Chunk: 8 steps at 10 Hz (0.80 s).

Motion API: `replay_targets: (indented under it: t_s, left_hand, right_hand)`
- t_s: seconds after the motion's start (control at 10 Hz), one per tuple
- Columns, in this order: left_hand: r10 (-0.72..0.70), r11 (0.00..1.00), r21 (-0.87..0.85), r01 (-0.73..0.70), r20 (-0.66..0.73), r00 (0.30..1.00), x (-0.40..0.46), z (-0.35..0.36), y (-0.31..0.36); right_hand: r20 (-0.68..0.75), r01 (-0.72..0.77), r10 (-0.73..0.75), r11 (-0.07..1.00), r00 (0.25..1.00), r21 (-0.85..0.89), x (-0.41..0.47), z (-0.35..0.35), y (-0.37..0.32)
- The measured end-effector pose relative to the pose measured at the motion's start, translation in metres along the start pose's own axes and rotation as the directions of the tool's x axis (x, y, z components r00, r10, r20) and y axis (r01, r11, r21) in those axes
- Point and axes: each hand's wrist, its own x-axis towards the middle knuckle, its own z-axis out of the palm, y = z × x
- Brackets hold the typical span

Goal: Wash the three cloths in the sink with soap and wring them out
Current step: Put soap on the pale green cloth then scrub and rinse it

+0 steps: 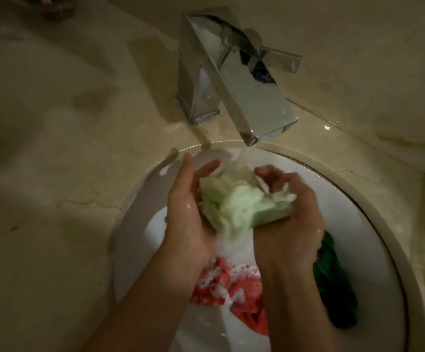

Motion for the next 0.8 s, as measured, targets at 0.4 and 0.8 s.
replay_targets:
  t_s: [0.4,0.8]
  left_hand:
    - [0.716,0.219,0.809,-0.545,0.246,0.653,0.013,0.01,-0.023]
    - [0.604,0.489,0.756,-0.435,0.067,0.794,0.027,0.013,-0.013]
  right_hand:
    - [-0.105,-0.115,0.086,0.942,0.991,-0.314,0.027,0.003,0.046]
    - [0.045,0.194,-0.221,0.72,0.974,-0.666,0.041,0.008,0.053]
